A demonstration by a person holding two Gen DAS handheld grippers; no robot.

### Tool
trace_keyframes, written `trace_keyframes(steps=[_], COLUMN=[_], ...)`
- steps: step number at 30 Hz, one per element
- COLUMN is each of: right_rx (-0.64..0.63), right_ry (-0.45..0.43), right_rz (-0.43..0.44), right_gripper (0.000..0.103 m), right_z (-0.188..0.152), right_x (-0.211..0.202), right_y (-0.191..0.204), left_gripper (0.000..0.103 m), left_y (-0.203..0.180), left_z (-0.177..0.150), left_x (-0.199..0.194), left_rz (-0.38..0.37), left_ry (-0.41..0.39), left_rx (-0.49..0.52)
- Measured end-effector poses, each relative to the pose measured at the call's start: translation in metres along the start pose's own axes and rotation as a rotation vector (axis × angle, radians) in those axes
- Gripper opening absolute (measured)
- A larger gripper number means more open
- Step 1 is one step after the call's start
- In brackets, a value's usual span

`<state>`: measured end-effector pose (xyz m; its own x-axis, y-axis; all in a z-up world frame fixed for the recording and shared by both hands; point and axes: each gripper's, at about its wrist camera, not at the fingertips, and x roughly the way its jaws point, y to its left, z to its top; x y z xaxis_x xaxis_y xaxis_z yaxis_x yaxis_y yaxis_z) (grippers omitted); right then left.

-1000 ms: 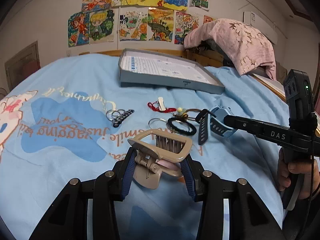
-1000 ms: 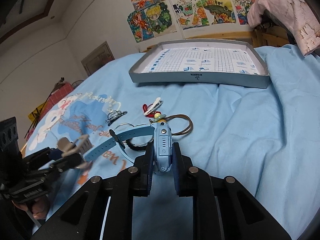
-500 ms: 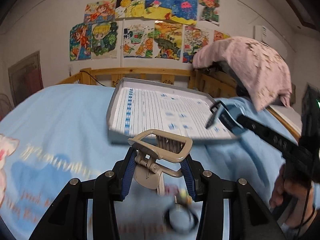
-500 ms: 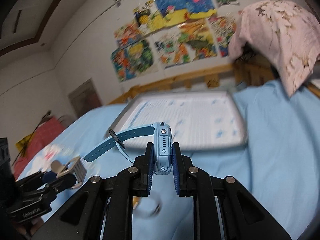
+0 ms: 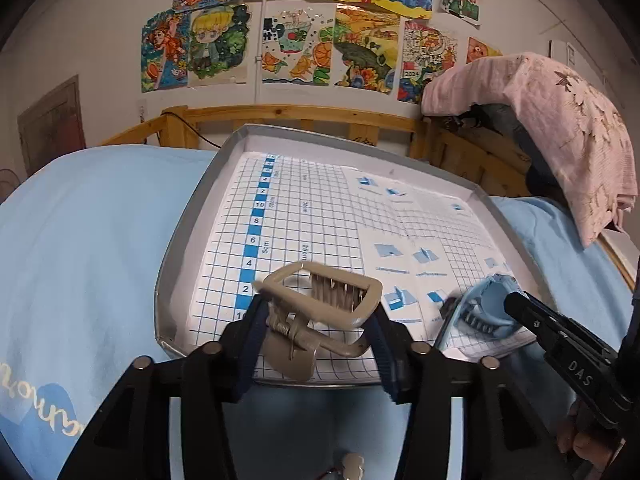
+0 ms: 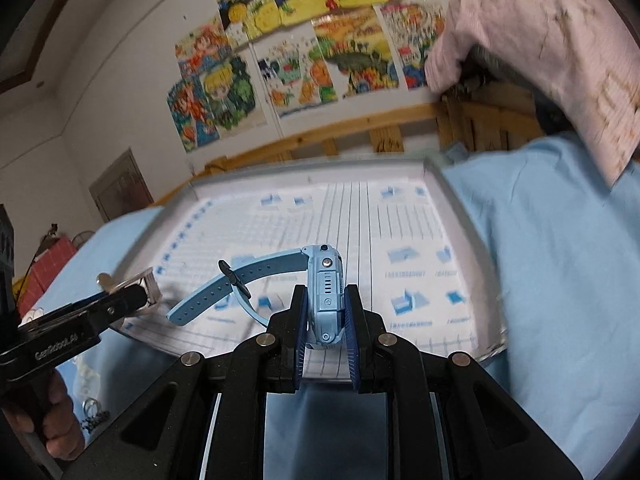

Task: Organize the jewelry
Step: 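Carry the claw clip and smartwatch into the grey tray and open both tools, then lift both open tools away from the tray back over the bed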

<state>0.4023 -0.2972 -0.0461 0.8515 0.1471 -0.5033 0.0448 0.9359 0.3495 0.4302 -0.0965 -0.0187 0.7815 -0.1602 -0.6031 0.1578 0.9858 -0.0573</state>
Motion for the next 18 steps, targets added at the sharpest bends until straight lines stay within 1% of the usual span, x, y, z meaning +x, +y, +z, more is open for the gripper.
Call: trace_keyframes(steps=[1,2,3,4,5,8,10,12,14,15,17,18], right_rx=[0.000,0.000,0.000,0.001,0.000,-0.011,-0.021,-0.030,-0.038,-0.046,-0.072,-0.091], right_ry=[0.009,0.010,0.008,0.006,0.004,-0.016,-0.035,-0.068,-0.112,-0.146,-0.183,-0.197], right_rz=[-0.002,0.000,0.001,-0.001,-0.003,-0.013,-0.025,-0.024,-0.018,-0.014,0.004,0.021], right_gripper=[0.018,0.019,0.019,0.020,0.024,0.033,0.035,0.043,0.060,0.064,0.079,0.082], right_z=[-0.001,-0.001,-0.001,-0.001,-0.002,-0.003,-0.001,0.000,0.000,-0.002,-0.005,-0.005], right_x=[0.004,0.005,0.005,0.005,0.004,-0.007,-0.018,-0.034,-0.054,-0.069,-0.092,-0.103], right_y=[0.000,0.001,0.000,0.001,0.001,0.001,0.003,0.005,0.007,0.010,0.017,0.021], left_gripper=[0.068,0.075,0.084,0.086,0.086,0.089,0.099,0.102,0.103,0.103,0.103,0.103], left_y=[-0.001,0.000,0.000,0.000,0.001,0.003,0.005,0.006,0.009,0.011,0.013,0.014], left_z=[-0.002,-0.004,-0.005,-0.005,-0.006,-0.007,-0.008,-0.011,-0.015,-0.018,-0.026,-0.031], left_x=[0.000,-0.003,-0.006,-0.010,-0.014,-0.029,-0.046,-0.067,-0.089,-0.101,-0.125,-0.136], left_rz=[0.002,0.004,0.012,0.022,0.026,0.026,0.039,0.043,0.033,0.028,0.019,0.020], left_ry=[-0.003,-0.014,-0.030,-0.048,-0.055,-0.062,-0.091,-0.134,-0.170,-0.185,-0.218,-0.234], left_rx=[0.001,0.004,0.005,0.004,0.002,-0.007,-0.012,-0.019,-0.035,-0.044,-0.060,-0.066])
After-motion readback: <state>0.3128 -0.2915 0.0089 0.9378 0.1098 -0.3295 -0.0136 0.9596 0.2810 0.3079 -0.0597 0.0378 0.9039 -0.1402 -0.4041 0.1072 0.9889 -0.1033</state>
